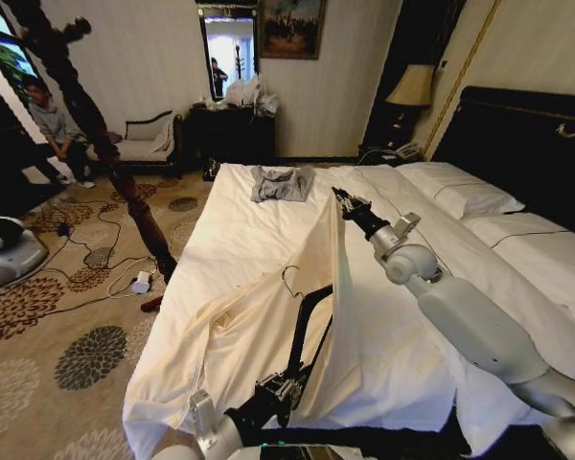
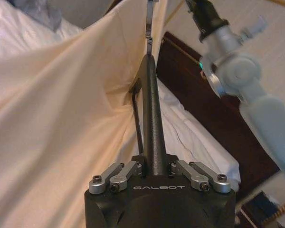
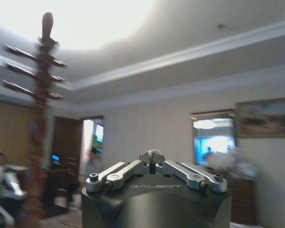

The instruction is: Pick up the clothes from the bed and hang them on the clothes hanger.

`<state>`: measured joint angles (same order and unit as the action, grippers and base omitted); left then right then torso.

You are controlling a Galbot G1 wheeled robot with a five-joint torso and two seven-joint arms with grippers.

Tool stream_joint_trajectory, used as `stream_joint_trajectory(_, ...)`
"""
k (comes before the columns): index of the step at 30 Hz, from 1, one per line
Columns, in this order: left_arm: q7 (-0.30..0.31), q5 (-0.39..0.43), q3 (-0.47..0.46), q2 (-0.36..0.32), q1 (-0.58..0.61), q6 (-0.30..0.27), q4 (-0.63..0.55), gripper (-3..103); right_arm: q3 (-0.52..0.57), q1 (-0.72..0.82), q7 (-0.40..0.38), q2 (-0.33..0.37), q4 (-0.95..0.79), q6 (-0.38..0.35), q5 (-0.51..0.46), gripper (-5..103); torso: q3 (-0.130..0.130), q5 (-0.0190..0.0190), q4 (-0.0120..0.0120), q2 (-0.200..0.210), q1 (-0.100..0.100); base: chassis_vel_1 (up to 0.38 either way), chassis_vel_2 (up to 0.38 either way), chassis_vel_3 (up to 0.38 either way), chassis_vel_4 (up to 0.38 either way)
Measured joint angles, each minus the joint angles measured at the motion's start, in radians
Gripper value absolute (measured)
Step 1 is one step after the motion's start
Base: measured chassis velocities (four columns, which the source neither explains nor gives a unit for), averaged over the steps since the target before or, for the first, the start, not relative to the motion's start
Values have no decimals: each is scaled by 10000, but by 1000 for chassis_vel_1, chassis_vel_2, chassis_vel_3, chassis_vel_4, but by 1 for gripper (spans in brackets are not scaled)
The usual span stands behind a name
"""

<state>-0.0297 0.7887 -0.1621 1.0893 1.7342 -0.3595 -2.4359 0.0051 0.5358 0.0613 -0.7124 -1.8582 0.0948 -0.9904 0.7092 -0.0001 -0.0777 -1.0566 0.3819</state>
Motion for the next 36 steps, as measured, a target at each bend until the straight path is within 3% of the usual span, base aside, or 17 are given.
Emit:
stream_joint_trajectory(9,-1,172,-353,105,-1531,-1,432,20,360,729,677,443,-1642,323,-356,1,0,0,1,0,0,0,0,0,0)
stream_joint_trajectory(16,-58,276,-856,57,-2474,-10,613,20,1613,2114,878,1194,-2835,259,-453,1,0,1,0,0,0,0,0,0,0)
stream_joint_trajectory(22,-139,311,-1435,18,-2900,26,516,20,2283,3255,761,1639,-3602,226,-611,1,-1,2,-2,0,0,0,0,0,0)
stream_joint_trajectory(27,-141,576,-1887,-50,-3149,17,328,20,2384,3528,329,1679,-4342,-23,-1051,1,-1,1,0,0,0,0,0,0,0)
stream_joint_trajectory(36,-102,934,-2484,-205,-3301,-14,99,20,2220,3787,390,1750,-5335,-336,-1168,1,-1,0,0,0,0,0,0,0,0)
